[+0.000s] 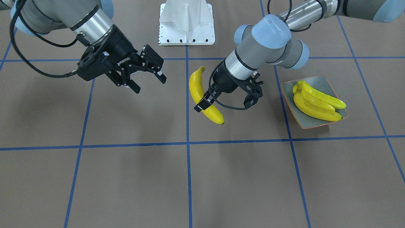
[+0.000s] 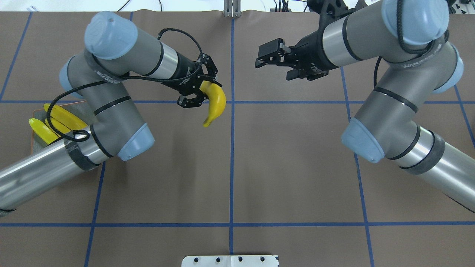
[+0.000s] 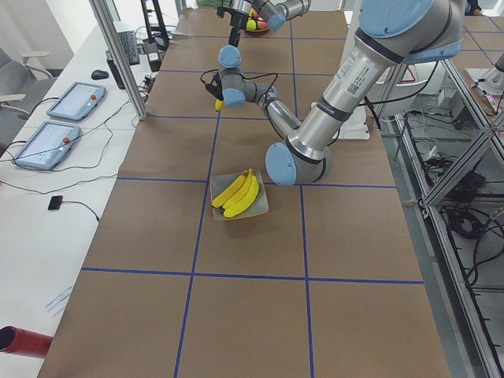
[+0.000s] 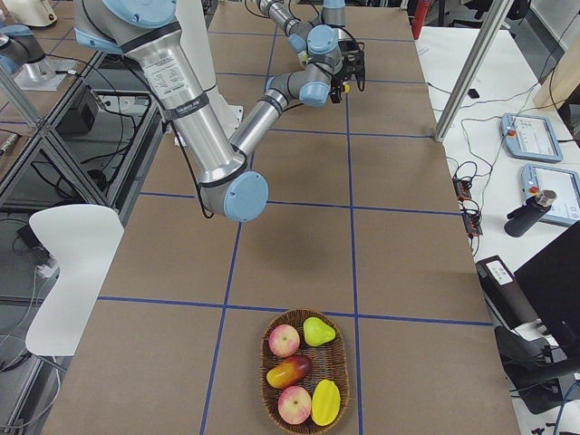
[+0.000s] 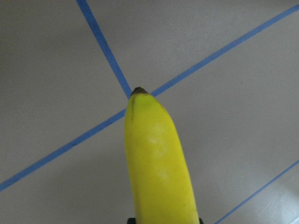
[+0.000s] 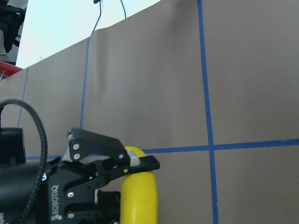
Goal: Transfer all bananas from basket to plate
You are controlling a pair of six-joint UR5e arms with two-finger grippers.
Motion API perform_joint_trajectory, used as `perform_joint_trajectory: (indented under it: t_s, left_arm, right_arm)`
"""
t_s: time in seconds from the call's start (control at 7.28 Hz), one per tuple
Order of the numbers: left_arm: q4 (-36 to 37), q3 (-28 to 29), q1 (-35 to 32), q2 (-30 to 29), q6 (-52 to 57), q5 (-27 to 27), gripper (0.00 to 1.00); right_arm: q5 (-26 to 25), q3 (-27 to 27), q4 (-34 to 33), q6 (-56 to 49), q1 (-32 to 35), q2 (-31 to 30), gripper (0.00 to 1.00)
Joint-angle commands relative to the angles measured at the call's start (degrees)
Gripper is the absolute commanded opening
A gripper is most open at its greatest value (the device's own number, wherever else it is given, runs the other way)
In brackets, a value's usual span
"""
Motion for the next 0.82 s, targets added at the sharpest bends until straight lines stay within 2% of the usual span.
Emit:
perform_joint_trajectory:
  t_s: [0.0, 0.27, 0.55, 0.69]
  left_arm:
    - [0.71, -8.82, -2.47, 7.93, 12.48, -5.59, 0.0]
    - [0.63, -12.0, -6.59, 13.03, 24.24, -12.7, 0.0]
    - [-0.16, -12.63, -13.61, 19.26, 38.47, -21.57, 0.0]
    - [-2.6, -12.8, -15.91, 24.26, 46.37, -23.35, 0.0]
  right_arm:
    - [1.65, -1.76, -0.17, -4.1, 3.54, -1.94, 1.0]
    - [1.83, -2.47, -0.35, -8.82, 5.21, -4.13, 1.0]
    - [1.92, -2.65, -4.98, -15.24, 6.79, -4.58, 1.0]
    - [2.44, -2.65, -8.23, -19.27, 7.59, -4.58, 1.0]
